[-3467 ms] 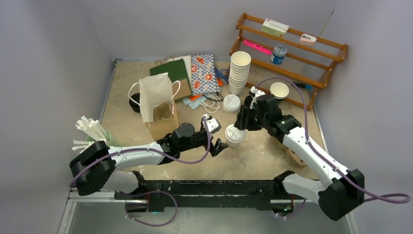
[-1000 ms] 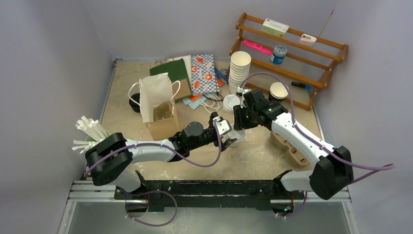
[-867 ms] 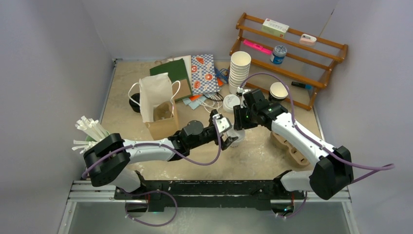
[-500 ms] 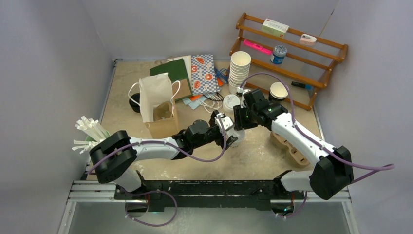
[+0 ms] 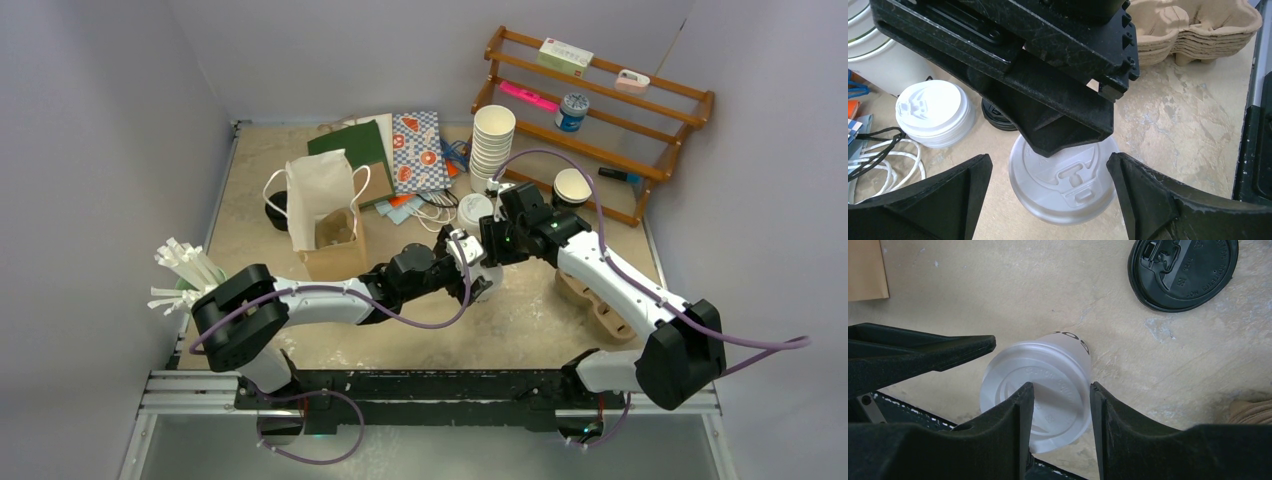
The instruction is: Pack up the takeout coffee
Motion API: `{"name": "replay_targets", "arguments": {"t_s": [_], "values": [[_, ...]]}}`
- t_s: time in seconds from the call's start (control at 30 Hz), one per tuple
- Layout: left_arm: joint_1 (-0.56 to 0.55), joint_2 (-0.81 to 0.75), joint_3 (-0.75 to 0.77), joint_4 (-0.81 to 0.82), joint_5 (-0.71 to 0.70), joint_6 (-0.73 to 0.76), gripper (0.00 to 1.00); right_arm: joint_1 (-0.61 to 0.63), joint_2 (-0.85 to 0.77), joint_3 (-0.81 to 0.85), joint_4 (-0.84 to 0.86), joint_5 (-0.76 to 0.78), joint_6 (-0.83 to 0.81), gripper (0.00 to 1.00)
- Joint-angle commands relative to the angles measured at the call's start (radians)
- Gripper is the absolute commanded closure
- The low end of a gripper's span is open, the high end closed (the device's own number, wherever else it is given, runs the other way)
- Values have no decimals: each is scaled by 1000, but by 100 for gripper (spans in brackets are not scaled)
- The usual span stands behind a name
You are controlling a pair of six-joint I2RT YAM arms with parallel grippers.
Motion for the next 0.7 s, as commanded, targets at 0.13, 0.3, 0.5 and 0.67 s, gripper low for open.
{"name": "replay_targets", "arguments": {"t_s": [0.13,0.3,0.5,0.67], "values": [[12,-29,-5,16,67,-11,3,9,-7,8,-27,-14,0,53],[22,-29,-11,11,74,-11,5,9,-7,5,-26,-14,1,53],[24,-15,-3,-11,68,-11,7,9,-5,5,-25,-14,2,53],[24,-17,-3,-25,91,-11,3,9,-3,6,-26,-13,2,53]]}}
